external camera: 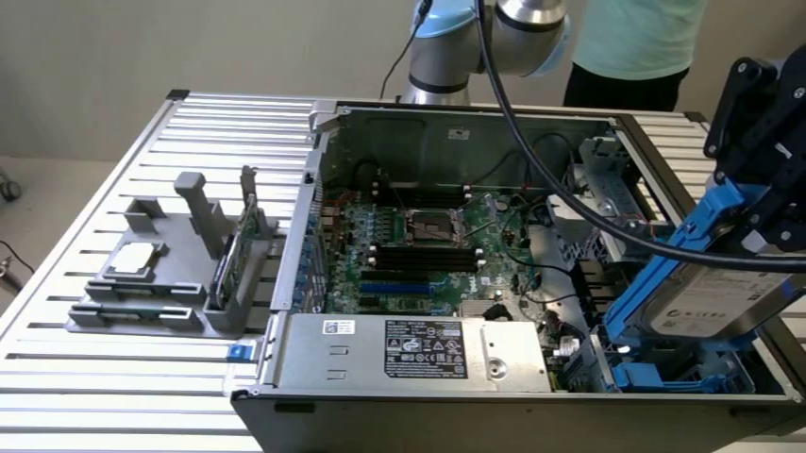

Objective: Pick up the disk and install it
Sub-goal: 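Pick up the disk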

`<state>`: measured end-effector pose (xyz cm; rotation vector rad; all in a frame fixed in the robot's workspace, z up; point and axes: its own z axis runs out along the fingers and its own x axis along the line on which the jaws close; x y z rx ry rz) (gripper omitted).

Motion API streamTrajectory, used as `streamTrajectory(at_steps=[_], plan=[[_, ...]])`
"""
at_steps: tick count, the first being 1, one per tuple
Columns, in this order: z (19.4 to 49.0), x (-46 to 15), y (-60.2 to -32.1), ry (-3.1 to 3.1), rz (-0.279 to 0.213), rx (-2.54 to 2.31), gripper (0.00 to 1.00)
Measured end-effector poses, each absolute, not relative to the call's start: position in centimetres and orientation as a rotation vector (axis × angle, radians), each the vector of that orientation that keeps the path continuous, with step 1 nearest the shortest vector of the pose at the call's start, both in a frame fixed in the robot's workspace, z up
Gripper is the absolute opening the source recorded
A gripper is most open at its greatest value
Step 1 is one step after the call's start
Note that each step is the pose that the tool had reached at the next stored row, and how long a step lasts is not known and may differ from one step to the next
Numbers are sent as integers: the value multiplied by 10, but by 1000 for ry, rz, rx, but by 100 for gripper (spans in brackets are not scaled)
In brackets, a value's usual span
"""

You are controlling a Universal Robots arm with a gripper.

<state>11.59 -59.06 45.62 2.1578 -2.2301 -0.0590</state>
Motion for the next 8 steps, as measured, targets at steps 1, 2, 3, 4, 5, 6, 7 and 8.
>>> streamTrajectory(at_steps=[1, 2, 3, 4, 5, 6, 7, 8], plan=[[456, 116, -591, -2232, -55, 2160, 33], [455, 116, -591, -2234, -50, 2162, 33], [455, 116, -591, -2236, -46, 2165, 33], [455, 116, -591, -2237, -43, 2167, 33], [455, 116, -591, -2236, -42, 2168, 33], [454, 116, -591, -2236, -41, 2169, 33], [454, 116, -591, -2236, -41, 2170, 33], [454, 116, -591, -2235, -41, 2170, 33]])
